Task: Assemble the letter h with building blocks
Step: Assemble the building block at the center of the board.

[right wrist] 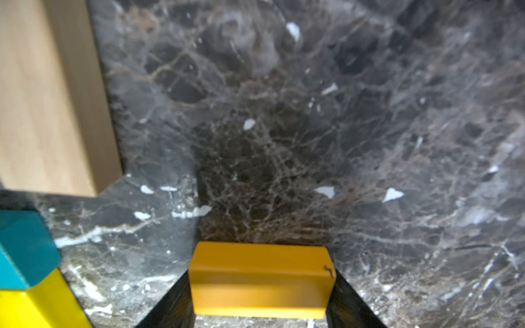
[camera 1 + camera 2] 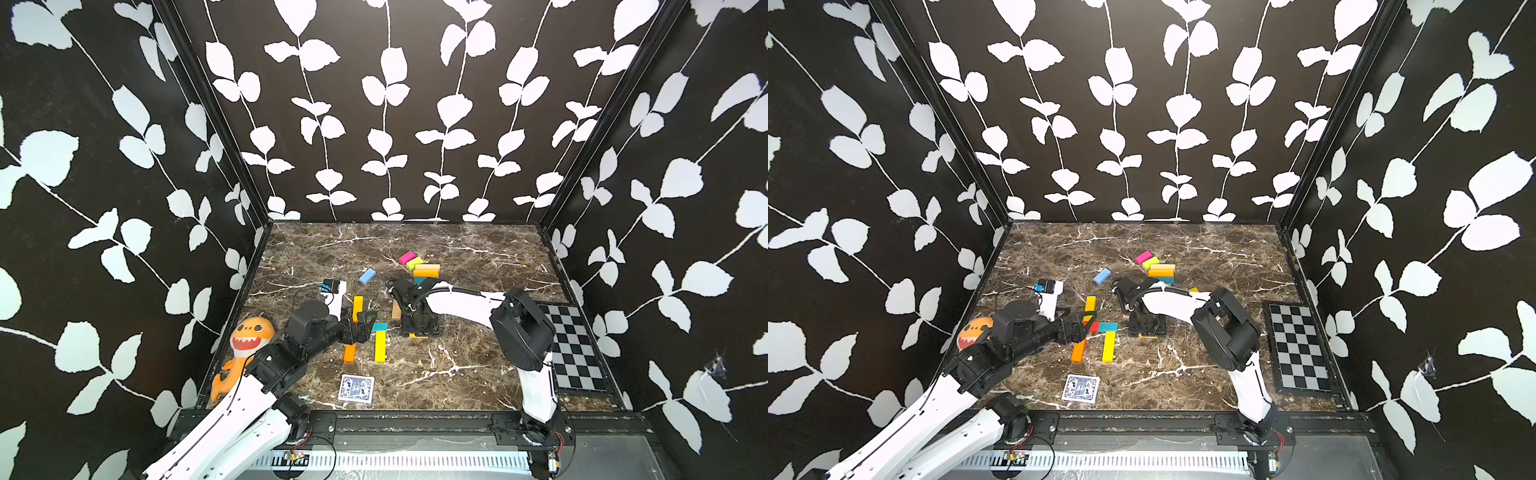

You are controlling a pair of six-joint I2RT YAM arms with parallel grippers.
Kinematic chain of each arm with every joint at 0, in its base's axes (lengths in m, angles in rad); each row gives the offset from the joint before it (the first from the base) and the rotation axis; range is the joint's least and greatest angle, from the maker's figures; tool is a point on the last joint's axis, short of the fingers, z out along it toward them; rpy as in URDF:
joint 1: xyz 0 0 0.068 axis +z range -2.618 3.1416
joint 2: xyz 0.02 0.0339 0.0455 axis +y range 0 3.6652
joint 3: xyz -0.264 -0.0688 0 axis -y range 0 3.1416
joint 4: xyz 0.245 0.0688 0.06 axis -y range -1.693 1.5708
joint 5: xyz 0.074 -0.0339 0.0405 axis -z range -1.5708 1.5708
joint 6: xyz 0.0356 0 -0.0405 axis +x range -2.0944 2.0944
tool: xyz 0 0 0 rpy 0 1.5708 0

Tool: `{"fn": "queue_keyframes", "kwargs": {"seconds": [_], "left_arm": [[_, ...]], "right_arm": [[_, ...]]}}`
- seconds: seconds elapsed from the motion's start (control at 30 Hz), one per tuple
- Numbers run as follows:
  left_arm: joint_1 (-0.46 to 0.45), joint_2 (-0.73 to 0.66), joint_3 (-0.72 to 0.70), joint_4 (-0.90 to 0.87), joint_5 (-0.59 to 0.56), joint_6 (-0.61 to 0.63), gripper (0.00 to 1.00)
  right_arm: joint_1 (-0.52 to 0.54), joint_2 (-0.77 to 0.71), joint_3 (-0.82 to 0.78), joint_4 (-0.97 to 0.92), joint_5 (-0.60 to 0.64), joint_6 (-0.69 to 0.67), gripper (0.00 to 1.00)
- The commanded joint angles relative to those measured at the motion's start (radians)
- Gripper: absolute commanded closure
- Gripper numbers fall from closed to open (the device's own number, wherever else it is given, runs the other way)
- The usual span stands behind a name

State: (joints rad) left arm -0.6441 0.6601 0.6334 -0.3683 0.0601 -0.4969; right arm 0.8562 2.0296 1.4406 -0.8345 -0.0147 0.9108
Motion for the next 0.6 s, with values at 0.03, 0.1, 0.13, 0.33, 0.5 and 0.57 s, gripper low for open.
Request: {"fn": "queue_keyframes", "kwargs": {"seconds": [0.03, 0.1, 0.13, 0.33, 0.5, 0.57], "left_arm": [[0.005, -0.007, 0.01, -0.01, -0.004, 0.013, 0.01], [0.006, -0.009, 0.01, -0.009, -0.006, 0.012, 0.01], [0.006, -0.009, 0.008, -0.012, -0.006, 0.012, 0.01], [0.006, -0.01, 0.007, -0.011, -0.006, 0.011, 0.01], [0.006, -0.01, 0.008, -0.008, -0.007, 0.011, 0.01], [0.007, -0.011, 0.006, -0.007, -0.009, 0.012, 0.01]], "right_arm": [[-0.006, 0.035, 0.005, -0.023, 0.03, 0.006, 0.29], [-0.006, 0.037, 0.005, -0.016, 0.029, 0.005, 0.32], [-0.006, 0.034, 0.004, -0.014, 0.029, 0.005, 0.35], [0.005, 0.021, 0.034, -0.015, 0.051, -0.009, 0.5], [0.052, 0.022, 0.122, -0.014, 0.041, 0.015, 0.48], [0.063, 0.041, 0.168, -0.033, 0.037, 0.024, 0.48]]}}
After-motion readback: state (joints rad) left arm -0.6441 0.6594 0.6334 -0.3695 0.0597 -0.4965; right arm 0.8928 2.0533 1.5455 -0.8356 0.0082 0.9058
